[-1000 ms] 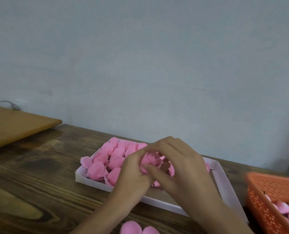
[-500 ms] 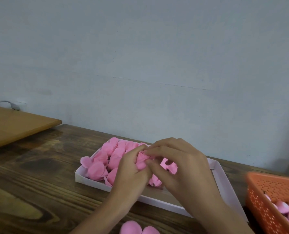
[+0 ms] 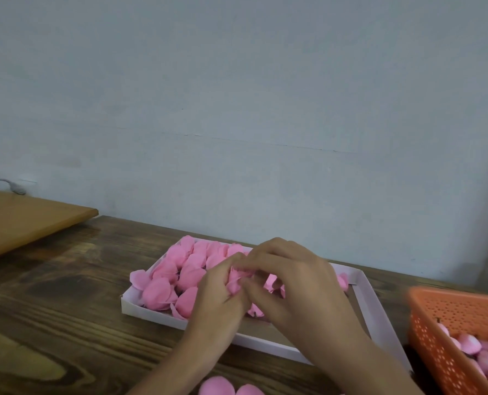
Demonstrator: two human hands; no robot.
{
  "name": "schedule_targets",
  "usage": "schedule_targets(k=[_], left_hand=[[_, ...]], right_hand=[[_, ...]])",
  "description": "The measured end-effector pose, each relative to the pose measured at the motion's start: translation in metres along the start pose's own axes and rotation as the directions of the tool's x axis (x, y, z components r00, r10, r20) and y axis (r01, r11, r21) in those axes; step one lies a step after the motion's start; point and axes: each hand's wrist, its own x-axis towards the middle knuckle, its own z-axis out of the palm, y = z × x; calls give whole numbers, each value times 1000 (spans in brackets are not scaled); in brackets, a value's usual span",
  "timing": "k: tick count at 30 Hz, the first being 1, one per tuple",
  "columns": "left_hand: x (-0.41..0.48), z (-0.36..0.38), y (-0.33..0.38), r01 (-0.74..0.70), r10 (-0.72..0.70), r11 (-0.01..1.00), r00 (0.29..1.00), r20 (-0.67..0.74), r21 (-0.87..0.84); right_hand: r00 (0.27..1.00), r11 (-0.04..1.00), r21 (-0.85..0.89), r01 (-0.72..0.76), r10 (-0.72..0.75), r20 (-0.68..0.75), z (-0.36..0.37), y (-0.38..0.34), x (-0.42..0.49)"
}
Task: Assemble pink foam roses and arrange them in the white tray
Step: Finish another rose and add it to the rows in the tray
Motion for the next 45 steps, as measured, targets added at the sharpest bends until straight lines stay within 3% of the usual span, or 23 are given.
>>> schedule_targets(k=[17,19,20,22,24,27,31,33,38,40,42,45], left_hand=[[-5,-1,3,67,-68,997,996,-55,-25],[-2,1,6,105,-109,991,993,-42,-84],[-2,1,5,110,-119,980,992,-47,-164],[0,-1,9,197,-225,922,973,-48,-332],[0,-4,3,292,-348,835,937,-36,-466],[-2,-5,6,324,-402,728,915,7,-605],[-1,-2,11,340,-320,678,935,156,-652],[-1,-4,19,357,-293,661,932,212,-660],[2,-17,20,355,-142,690,921,364,-630],[5,-22,17,318,-73,701,922,379,-638],[9,-25,15,222,-33,772,950,311,-596],[15,-30,17,115,-27,887,980,199,-447]], right_hand=[[997,997,69,-42,46,-58,8,-3,-1],[995,985,152,-77,86,-56,12,1,-2],[987,950,277,-143,159,-37,15,3,-3],[945,780,547,-305,319,72,19,5,-3],[912,641,660,-391,366,184,27,4,-5],[922,672,638,-376,339,186,42,1,-10],[938,724,601,-339,311,155,44,-2,-12],[935,694,633,-344,318,160,39,-1,-10],[880,352,818,-454,323,349,24,-5,-1],[866,272,837,-475,314,390,19,-5,0],[881,319,833,-453,304,363,12,-3,2],[920,506,780,-368,322,225,1,3,5]])
